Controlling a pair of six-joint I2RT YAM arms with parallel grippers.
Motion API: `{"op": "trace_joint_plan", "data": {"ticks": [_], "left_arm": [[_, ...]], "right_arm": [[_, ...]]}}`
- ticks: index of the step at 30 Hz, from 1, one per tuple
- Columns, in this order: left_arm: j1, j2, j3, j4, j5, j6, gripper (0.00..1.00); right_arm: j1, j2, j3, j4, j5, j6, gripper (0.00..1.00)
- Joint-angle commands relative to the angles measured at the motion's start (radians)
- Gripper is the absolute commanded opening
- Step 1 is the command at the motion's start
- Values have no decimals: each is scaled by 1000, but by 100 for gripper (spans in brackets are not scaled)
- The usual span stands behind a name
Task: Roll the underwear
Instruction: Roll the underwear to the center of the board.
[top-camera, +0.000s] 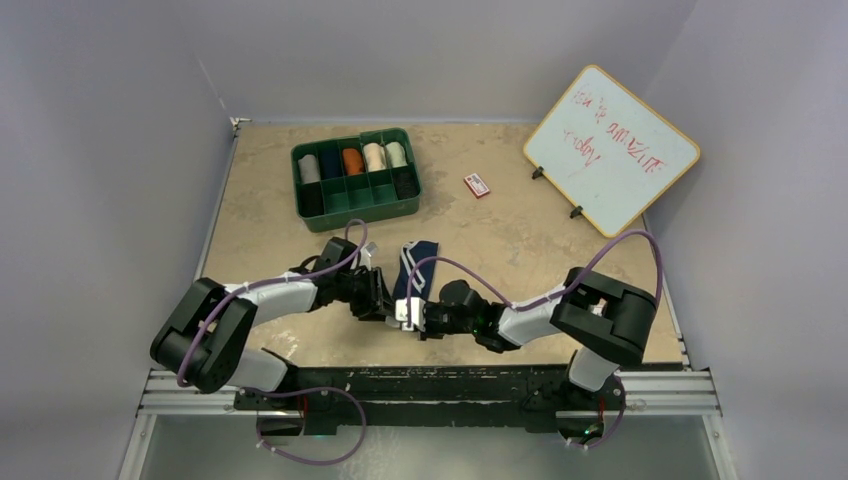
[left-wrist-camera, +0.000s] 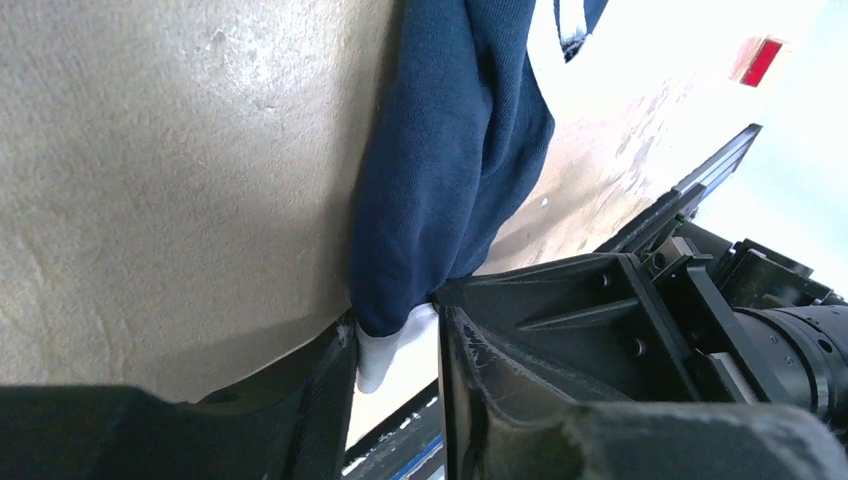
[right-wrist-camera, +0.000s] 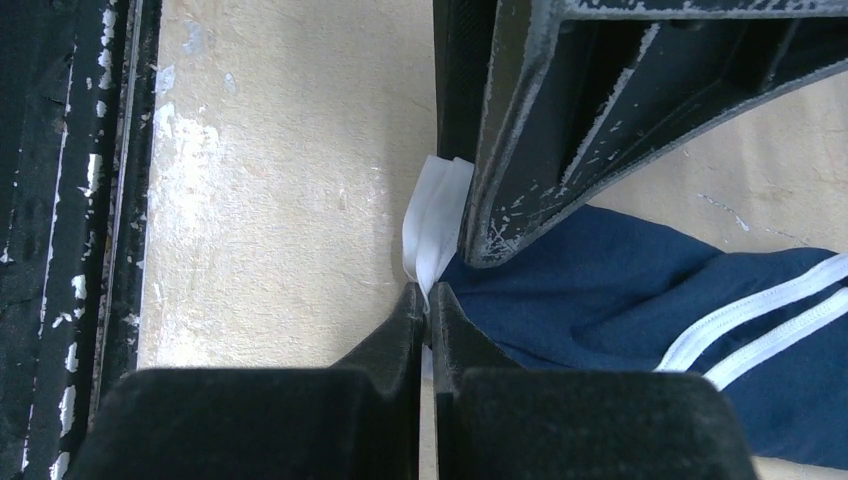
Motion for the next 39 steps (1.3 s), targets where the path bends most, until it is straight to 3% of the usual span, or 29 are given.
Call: {"op": "trace_joint_plan", "data": {"ticks": [1, 2, 6, 10, 14, 23, 29, 31, 39], "left_arm": [[7, 8, 3, 27, 41, 12, 25], [7, 19, 7, 25, 50, 14, 19], [7, 58, 32, 23, 85, 10, 0], [11, 62, 61, -27, 73, 12, 0], [27, 60, 74, -62, 77, 20, 0], [54, 71, 90, -88, 124, 49, 0], [56, 81, 84, -97, 113, 63, 0], [59, 70, 85, -112, 92, 64, 1], [73, -20, 95, -191, -13, 62, 27]], "right_arm": [[-1, 20, -2, -27, -13, 16, 0], [-1, 22, 2, -25, 2, -5, 0], [2, 12, 15, -55, 18, -58, 18], [3, -29, 7, -77, 40, -138, 34], [2, -45, 24, -153, 33, -213, 36], [8, -9, 26, -182, 83, -260, 29], [16, -4, 24, -138, 105, -242, 0], [16, -12, 26, -137, 90, -225, 0], [13, -33, 34, -128, -115, -30, 0]]}}
